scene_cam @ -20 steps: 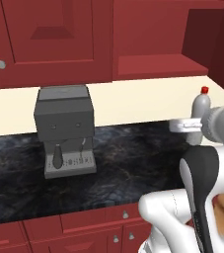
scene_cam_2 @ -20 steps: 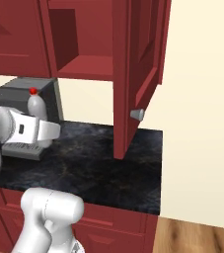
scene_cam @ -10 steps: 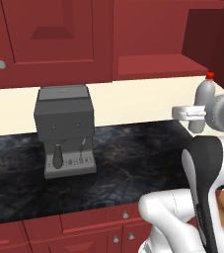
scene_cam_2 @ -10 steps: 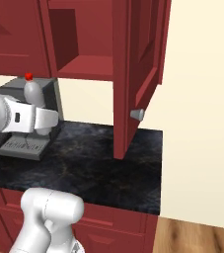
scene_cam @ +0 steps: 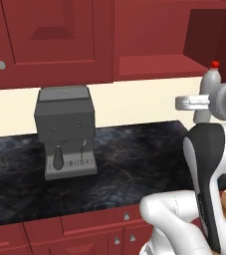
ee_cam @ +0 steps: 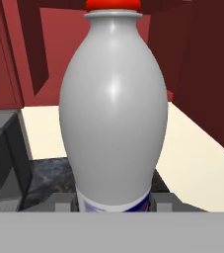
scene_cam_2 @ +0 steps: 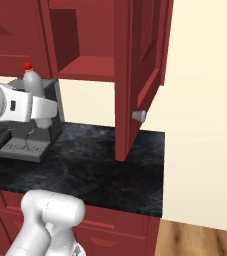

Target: Pick the bottled water, milk, boxed drink from the counter and place them in the open cabinet.

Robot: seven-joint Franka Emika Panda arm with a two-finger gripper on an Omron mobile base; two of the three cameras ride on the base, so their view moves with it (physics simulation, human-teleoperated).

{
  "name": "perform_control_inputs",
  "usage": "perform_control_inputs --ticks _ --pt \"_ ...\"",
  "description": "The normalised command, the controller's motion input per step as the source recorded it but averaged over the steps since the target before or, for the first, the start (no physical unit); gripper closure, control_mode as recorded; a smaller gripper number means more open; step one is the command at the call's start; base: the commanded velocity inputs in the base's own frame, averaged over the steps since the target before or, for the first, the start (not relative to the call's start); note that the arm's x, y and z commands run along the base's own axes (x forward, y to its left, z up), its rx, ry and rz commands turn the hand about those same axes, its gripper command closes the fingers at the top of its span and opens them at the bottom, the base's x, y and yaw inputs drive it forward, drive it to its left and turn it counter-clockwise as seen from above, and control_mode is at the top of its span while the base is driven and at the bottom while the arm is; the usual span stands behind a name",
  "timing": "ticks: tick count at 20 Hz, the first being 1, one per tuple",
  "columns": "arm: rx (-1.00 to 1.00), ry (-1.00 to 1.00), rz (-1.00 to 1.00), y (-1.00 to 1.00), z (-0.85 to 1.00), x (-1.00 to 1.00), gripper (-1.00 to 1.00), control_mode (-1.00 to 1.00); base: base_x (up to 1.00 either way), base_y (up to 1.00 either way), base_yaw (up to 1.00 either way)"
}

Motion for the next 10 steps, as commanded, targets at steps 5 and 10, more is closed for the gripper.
perform_control_inputs --ticks 5,10 --pt "-0.01 -0.02 -0.06 -0.16 0.19 0.27 1.00 -1.00 0.00 0.00 0.00" --pt "0.00 0.00 -0.05 -0.18 0.13 0.35 1.00 -1.00 0.00 0.00 0.00"
